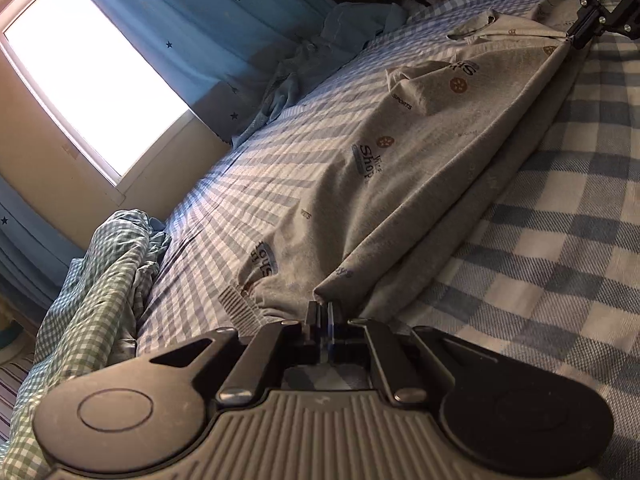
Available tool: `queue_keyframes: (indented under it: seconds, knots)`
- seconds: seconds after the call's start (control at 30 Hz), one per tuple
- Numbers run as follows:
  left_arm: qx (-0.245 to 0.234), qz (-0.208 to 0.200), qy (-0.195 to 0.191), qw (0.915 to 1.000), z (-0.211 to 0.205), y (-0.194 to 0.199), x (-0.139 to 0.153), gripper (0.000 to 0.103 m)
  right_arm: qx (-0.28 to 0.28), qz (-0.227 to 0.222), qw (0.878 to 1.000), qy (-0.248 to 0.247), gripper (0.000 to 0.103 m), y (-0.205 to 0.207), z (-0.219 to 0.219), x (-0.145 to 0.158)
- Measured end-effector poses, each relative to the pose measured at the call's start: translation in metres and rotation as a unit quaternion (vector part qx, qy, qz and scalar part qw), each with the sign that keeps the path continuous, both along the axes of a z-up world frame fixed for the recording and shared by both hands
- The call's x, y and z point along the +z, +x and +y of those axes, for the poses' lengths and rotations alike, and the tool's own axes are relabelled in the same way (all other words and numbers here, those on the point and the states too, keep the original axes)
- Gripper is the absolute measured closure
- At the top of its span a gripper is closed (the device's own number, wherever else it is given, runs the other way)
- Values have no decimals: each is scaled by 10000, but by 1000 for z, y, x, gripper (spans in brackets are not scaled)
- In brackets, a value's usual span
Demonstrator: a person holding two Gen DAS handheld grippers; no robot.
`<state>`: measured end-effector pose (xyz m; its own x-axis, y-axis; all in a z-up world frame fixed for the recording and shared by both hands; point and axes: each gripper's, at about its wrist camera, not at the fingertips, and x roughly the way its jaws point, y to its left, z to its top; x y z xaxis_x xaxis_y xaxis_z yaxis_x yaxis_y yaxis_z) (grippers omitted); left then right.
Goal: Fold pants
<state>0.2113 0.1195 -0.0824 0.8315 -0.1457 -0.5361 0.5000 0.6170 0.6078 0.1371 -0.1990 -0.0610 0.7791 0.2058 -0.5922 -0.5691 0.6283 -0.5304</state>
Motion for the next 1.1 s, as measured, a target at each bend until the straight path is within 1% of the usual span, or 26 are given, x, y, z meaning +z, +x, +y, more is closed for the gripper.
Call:
queue_keyframes:
  seconds: [0.13,0.17,0.23,0.27,0.3,0.33,0.37,0.4,0.43,0.47,0.5,0.53,0.57,0.6,0.7,0.77,0.83,0.9,1.0,1.1]
  knots:
    - [148,107,15,9998,-4,2,-5,99,-108,0,9999,4,103,1,4,-13]
    - [208,126,-20,9997,-4,3,-5,98,-152,-35,9999,30,103,1,5,-14]
    - [365,206,-134,9990,-4,4,-1,91,-236,-117,9996,85,98,-2,4,-14]
    - [490,240,-203,9983,-6,2,2,81,-265,-153,9995,124,91,-4,2,-12]
    - [626,259,-301,9972,-6,2,6,65,-343,-219,9990,179,76,-7,0,-9]
    - [760,255,-425,9959,-6,1,11,54,-423,-295,9983,258,68,-11,-4,-6]
    - [893,235,-572,9941,-7,-1,16,33,-510,-358,9974,352,53,-16,-9,-3]
    - [1000,246,-825,9913,-10,-7,24,16,-619,-408,9963,442,44,-20,-15,1]
    - [993,290,-1112,9884,-11,-11,33,10,-761,-465,9946,531,40,-26,-23,4]
    - [973,289,-1372,9853,-14,-15,40,1,-925,-529,9924,611,32,-31,-30,8]
    - [968,269,-1551,9828,-19,-19,45,0,-1090,-588,9899,694,22,-36,-38,11]
    - [925,284,-1724,9803,-29,-22,51,0,-1258,-658,9868,780,17,-42,-46,14]
    - [839,335,-1866,9783,-39,-24,56,0,-1444,-729,9828,893,8,-49,-56,17]
    - [736,393,-2031,9756,-51,-26,60,0,-1610,-781,9788,1000,2,-53,-65,20]
    - [350,739,-2500,9648,-92,-23,65,0,-2127,-787,9652,1301,1,-64,-95,26]
    - [73,1038,-2795,9545,-128,-14,65,0,-2417,-725,9547,1574,1,-69,-119,28]
    - [-197,1275,-3076,9427,-163,-4,64,0,-2626,-610,9452,1844,1,-72,-141,30]
    - [-388,1524,-3353,9289,-198,8,60,0,-2793,-419,9336,2206,1,-71,-163,32]
    - [-546,1892,-3708,9076,-239,32,48,1,-3067,-114,9096,2801,1,-54,-200,35]
    - [-447,2203,-3889,8934,-270,55,34,2,-3253,130,8833,3372,1,-29,-234,43]
